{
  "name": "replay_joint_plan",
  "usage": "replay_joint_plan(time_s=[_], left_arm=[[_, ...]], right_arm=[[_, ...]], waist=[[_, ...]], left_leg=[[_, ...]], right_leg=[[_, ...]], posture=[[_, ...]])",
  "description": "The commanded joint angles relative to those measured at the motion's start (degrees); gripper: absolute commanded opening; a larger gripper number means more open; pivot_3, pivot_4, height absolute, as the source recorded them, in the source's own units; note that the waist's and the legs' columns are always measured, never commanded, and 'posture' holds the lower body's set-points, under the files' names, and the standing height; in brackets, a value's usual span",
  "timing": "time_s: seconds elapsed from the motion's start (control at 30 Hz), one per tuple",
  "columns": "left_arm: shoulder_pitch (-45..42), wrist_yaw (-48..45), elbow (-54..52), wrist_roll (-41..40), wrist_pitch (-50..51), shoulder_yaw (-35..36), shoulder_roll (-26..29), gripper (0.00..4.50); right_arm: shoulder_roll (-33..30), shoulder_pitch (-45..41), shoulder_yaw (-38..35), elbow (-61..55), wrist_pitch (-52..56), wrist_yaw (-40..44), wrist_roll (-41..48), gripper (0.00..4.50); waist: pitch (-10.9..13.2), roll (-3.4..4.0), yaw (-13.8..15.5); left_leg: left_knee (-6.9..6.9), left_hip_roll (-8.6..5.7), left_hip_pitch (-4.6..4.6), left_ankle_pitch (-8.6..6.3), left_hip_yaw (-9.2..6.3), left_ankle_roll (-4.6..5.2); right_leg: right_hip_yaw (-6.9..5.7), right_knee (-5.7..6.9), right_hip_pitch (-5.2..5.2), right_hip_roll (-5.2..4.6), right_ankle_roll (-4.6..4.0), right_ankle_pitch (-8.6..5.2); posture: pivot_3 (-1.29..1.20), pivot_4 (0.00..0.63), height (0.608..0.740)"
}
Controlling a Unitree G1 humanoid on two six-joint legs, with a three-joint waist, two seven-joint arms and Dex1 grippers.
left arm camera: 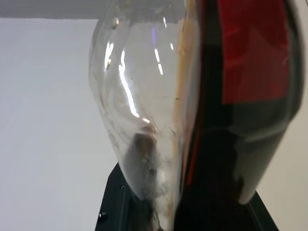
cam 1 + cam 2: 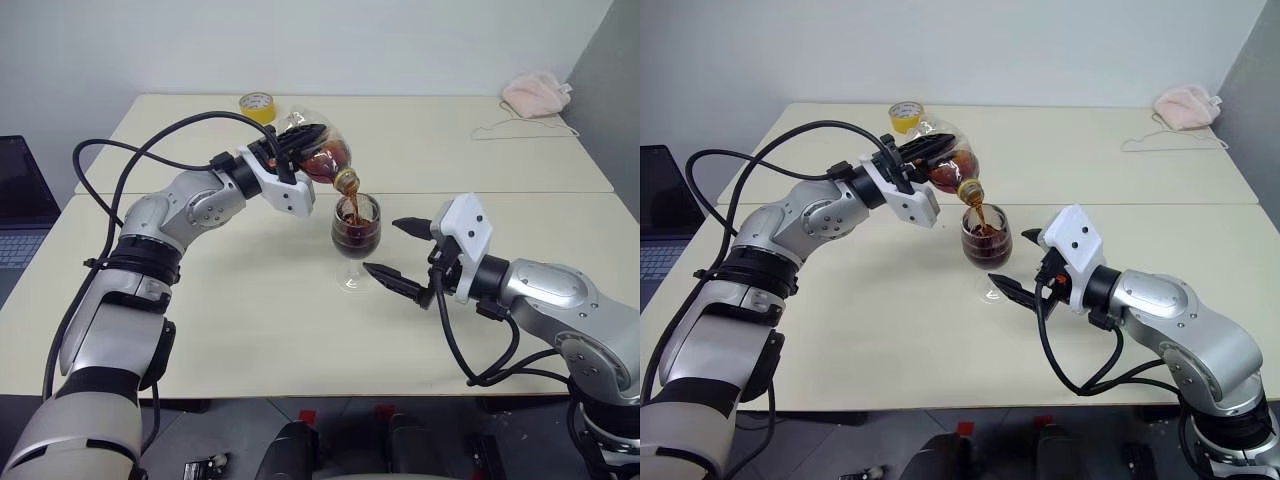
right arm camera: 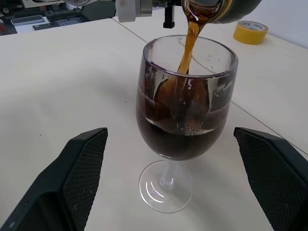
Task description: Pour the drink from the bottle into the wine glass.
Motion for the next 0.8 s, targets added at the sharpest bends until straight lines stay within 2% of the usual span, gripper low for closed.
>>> replay_joint_plan(time_s=[0.03,0.8], left_arm=[[-2.6,1.5,-0.5,-0.3,-0.1,0.7,1.1,0.76],[-2.3,1.3,-0.5,-0.3,-0.3,0.6,1.4,0.76]], right_arm=[[-0.1,-0.2,-1.2,-2.2,-0.5,-0.1,0.3,4.5],[0.1,0.4,-0.6,-2.1,-1.0,-0.2,-0.1,4.5]], waist=[[0.0,0.0,0.0],[0.0,0.0,-0.1]], left_leg=[[0.0,0.0,0.0,0.0,0.0,0.0],[0.01,0.0,0.0,0.0,-0.01,0.0]], right_leg=[[0.0,0.0,0.0,0.0,0.0,0.0],[-0.01,0.01,0.0,0.0,0.0,0.0]], posture=[[0.0,0.15,0.74],[0.0,0.15,0.74]])
